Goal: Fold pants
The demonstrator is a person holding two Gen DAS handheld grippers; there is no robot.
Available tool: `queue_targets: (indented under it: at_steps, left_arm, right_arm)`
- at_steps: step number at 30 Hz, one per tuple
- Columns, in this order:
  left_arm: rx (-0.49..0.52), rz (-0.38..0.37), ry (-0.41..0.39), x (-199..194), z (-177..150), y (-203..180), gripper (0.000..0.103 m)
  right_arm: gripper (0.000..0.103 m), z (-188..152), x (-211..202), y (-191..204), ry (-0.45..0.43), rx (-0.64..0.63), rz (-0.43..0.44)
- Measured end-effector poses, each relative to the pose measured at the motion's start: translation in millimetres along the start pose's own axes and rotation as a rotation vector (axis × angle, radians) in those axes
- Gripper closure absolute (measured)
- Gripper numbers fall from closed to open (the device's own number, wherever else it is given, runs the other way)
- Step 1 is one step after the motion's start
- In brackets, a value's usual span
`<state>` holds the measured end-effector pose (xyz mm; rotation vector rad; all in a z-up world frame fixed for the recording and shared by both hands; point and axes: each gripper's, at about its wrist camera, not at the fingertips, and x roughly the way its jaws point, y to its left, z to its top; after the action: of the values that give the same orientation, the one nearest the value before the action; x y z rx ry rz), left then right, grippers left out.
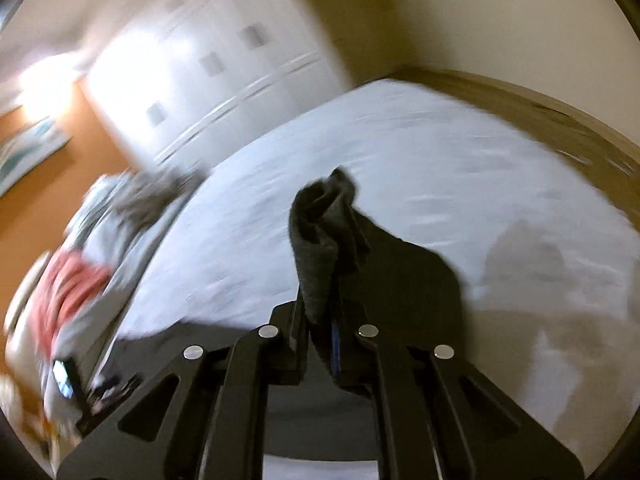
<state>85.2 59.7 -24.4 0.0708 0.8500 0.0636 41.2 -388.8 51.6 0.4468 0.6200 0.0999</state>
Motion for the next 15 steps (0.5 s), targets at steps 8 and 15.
queue_targets:
  at_steps: [8, 15]
  left_arm:
    - [-0.101, -0.036, -0.005, -11.2, 9.2, 30.4, 0.031]
    - [-0.173, -0.081, 0.027, -5.9, 16.0, 51.7, 0.031]
  right_arm:
    - [0.096, -54.1, 92.5, 116.1, 0.201, -0.218, 0.1]
    - [0.086, -136.1, 163.7, 170.3, 0.485, -0.358, 0.048]
